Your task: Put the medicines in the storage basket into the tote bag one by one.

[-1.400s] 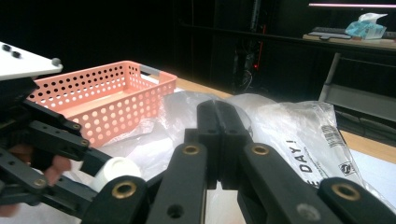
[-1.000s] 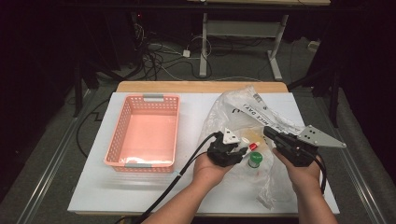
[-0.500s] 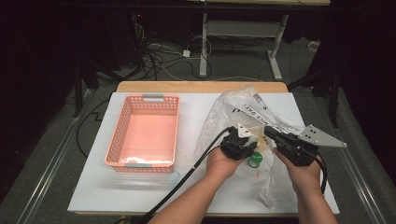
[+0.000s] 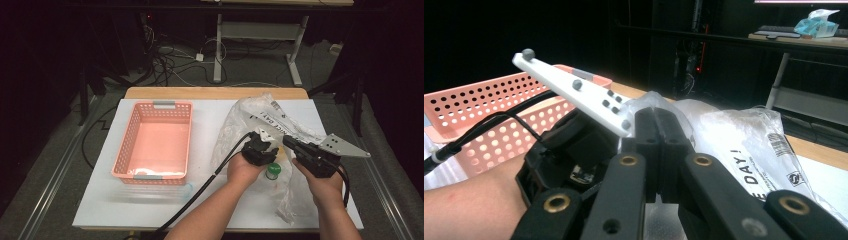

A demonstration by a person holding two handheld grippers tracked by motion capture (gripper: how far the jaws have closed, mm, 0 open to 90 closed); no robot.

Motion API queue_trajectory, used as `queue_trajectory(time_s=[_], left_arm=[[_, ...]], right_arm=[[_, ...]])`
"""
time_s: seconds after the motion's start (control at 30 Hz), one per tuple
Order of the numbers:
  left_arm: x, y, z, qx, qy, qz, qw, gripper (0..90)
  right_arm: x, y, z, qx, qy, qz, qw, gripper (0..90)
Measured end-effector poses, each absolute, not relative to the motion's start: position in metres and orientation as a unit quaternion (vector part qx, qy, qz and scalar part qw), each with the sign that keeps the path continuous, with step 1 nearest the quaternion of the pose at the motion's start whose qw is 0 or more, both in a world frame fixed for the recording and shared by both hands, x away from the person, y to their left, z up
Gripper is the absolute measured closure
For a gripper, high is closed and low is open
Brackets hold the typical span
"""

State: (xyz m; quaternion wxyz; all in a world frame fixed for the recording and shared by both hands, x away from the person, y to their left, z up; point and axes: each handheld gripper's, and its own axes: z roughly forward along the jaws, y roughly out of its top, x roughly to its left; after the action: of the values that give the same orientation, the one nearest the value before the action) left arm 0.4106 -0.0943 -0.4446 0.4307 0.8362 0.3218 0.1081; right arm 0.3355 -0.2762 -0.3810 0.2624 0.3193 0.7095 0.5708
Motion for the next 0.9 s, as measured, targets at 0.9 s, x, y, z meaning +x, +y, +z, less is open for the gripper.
queue_trajectory(time_s=[0.9], left_arm=[[0.294, 0.030, -0.461, 0.843, 0.306, 0.091, 0.432, 44.0]], right_arm=[[0.335, -0.277, -0.381, 0.323, 0.711, 0.564, 0.270, 90.0]])
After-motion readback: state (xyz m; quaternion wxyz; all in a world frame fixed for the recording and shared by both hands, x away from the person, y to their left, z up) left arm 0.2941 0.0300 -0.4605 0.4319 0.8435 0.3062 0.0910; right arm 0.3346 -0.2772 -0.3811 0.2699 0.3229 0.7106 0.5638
